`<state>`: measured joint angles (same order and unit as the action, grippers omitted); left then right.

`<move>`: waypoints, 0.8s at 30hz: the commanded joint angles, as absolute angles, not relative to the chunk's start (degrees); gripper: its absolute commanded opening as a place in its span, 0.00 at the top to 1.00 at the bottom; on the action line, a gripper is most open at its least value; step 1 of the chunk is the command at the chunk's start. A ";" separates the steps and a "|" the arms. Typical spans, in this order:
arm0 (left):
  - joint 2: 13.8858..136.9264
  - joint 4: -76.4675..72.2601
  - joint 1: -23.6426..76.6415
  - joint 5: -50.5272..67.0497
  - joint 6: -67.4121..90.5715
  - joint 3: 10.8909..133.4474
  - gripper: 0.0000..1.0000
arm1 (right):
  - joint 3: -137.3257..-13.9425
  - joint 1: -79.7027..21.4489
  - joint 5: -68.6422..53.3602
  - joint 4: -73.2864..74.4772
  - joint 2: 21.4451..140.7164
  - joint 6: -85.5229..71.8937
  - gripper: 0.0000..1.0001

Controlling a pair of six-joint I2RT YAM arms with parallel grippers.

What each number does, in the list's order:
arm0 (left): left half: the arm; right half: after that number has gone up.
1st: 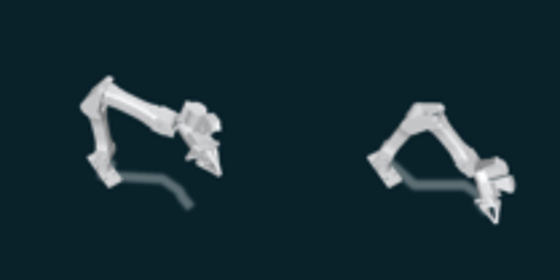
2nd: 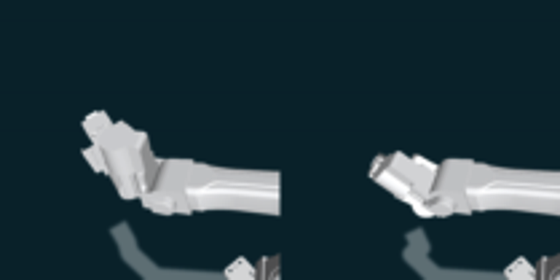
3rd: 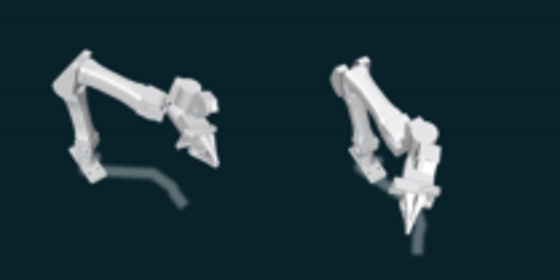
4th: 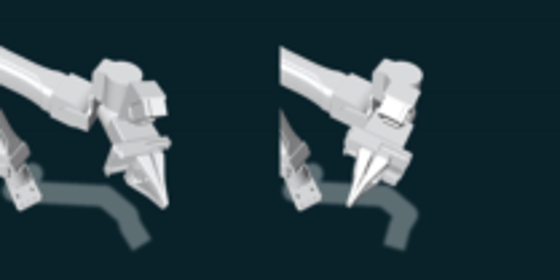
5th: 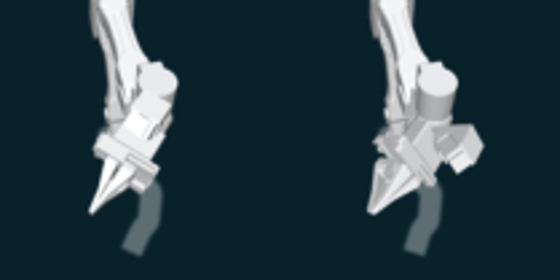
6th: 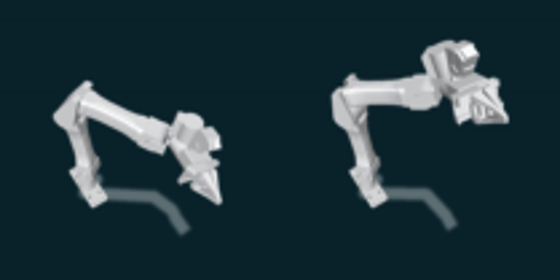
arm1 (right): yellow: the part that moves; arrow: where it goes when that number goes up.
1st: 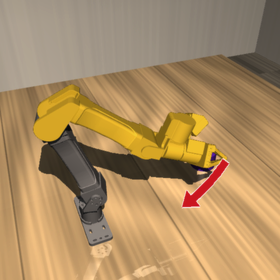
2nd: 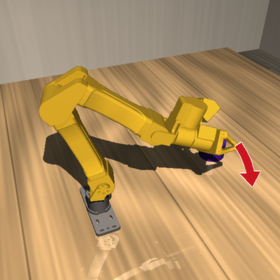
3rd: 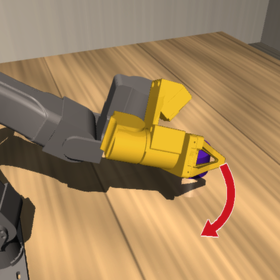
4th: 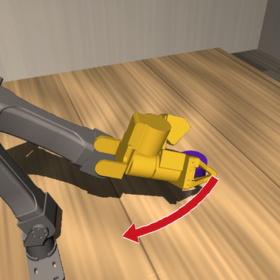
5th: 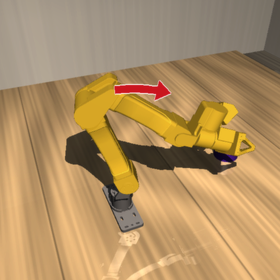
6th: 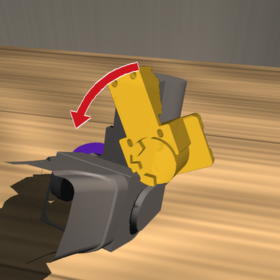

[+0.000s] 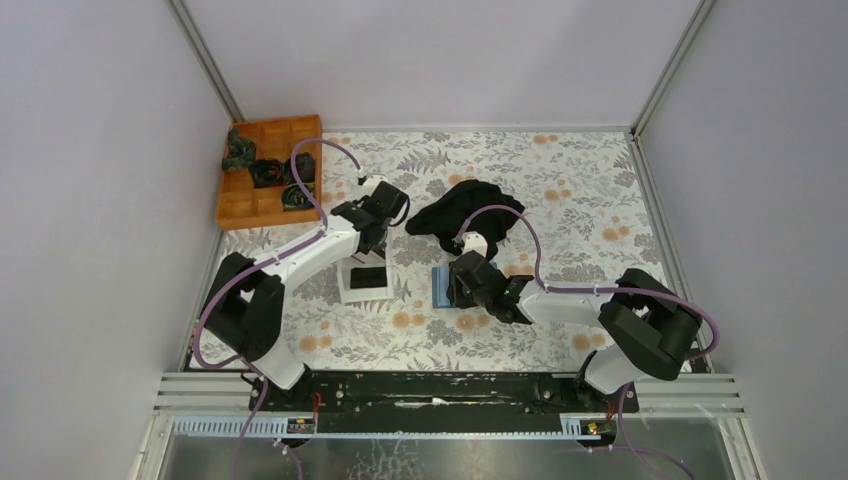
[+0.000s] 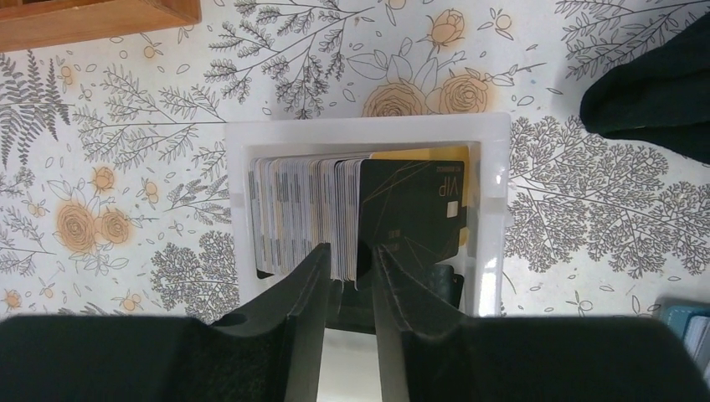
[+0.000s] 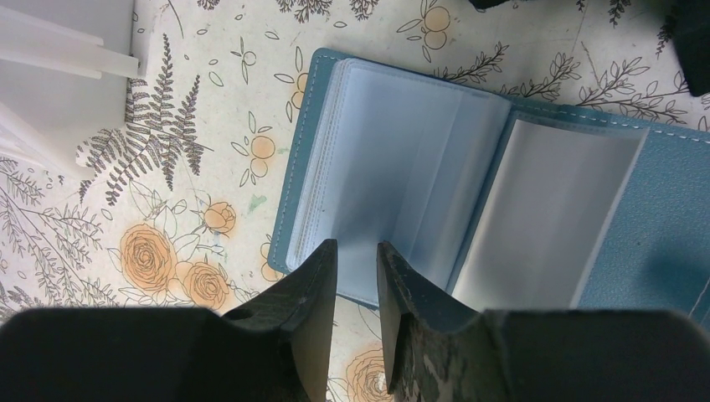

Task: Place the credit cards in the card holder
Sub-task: Pick up the credit card from the storage box.

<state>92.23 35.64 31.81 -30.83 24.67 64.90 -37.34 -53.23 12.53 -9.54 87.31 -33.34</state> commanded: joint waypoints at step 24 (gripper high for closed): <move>88.91 36.97 31.72 -28.30 24.40 67.53 1.00 | -37.90 -53.32 14.02 -7.41 85.39 -32.54 0.68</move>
